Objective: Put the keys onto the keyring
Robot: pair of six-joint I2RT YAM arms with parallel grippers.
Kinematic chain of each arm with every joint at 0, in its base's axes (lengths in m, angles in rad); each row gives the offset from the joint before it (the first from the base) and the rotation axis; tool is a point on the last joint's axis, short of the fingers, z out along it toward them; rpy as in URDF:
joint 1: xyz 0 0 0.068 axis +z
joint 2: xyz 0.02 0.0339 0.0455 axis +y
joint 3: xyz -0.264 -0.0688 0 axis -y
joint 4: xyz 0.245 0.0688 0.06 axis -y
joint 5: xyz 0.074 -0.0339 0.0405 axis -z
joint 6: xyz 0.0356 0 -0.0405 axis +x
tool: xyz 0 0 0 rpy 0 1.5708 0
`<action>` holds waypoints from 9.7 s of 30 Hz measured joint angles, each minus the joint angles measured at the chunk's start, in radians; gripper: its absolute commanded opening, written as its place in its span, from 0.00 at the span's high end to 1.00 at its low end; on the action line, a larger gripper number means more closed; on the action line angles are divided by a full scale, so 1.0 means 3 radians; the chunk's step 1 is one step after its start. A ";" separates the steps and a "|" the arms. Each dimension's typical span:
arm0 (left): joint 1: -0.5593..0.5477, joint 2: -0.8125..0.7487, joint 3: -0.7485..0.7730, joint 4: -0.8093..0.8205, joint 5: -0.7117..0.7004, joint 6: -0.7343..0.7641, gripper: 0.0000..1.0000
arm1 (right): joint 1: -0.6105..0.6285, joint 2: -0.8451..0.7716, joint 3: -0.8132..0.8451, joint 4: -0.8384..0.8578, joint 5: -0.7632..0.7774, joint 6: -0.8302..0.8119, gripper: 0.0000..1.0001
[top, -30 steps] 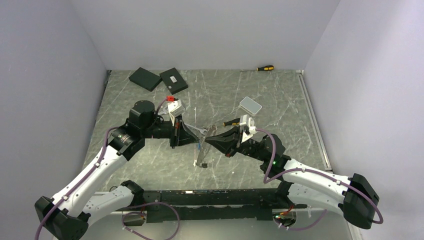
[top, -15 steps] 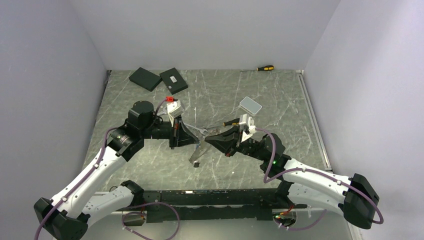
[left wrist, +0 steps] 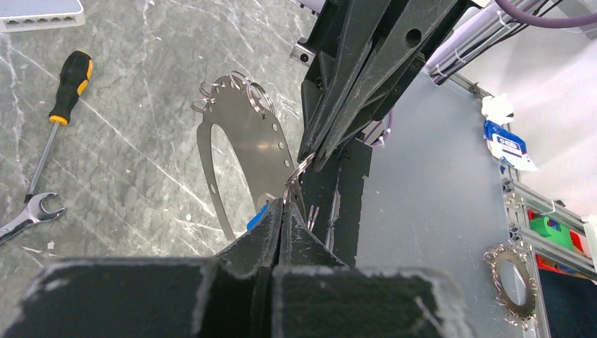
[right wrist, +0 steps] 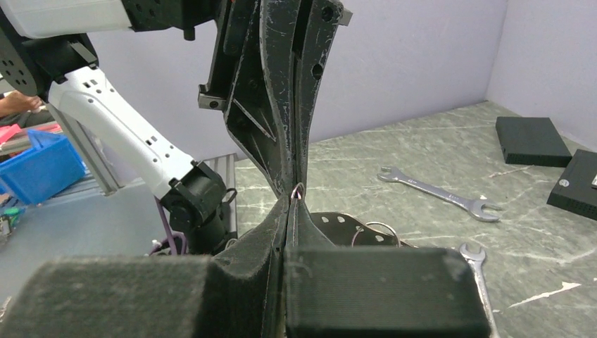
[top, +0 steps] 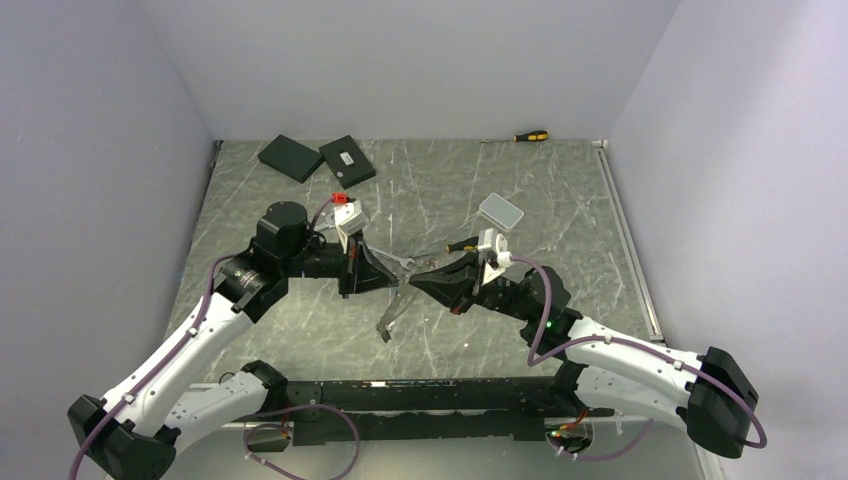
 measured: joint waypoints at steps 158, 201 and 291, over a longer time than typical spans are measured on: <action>0.0390 0.0758 -0.0519 -0.0272 -0.1086 0.0586 1.00 | -0.0175 0.1181 -0.0621 -0.0453 0.0575 -0.0013 0.65; 0.0408 0.1314 -0.0341 -0.0045 -0.0665 0.0595 1.00 | -0.0716 0.2734 0.0347 -0.0782 -0.1422 0.0898 0.65; 0.0407 0.0982 -0.0322 -0.0158 -0.0847 0.0804 1.00 | -0.0529 0.1280 -0.0034 -0.1429 0.0654 0.0111 0.54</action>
